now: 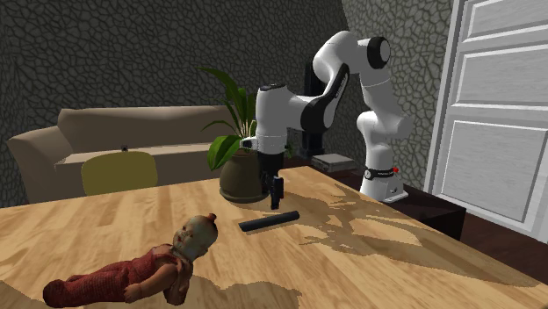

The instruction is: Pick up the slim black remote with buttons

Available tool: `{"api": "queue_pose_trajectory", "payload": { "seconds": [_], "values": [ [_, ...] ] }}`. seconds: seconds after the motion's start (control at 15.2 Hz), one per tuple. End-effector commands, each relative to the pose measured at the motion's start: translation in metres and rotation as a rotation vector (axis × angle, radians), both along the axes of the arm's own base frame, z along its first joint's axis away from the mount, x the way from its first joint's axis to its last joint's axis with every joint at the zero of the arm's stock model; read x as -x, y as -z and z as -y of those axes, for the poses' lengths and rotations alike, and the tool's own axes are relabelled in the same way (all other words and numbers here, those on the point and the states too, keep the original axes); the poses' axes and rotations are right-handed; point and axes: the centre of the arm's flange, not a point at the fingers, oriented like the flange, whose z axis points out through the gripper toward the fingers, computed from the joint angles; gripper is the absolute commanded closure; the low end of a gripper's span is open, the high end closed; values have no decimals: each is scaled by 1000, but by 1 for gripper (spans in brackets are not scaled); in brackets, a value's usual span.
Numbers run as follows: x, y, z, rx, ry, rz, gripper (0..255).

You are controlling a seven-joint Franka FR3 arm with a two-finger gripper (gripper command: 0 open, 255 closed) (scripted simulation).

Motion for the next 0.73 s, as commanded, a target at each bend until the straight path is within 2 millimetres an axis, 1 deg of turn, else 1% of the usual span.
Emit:
{"api": "queue_pose_trajectory", "payload": {
  "seconds": [0.0,0.46,0.53,0.66],
  "values": [
    [-20,15,-10,1,3,7,0],
    [-20,52,-10,1,3,7,0],
    [-20,55,-10,1,3,7,0],
    [-20,55,-10,1,3,7,0]
  ]
}}
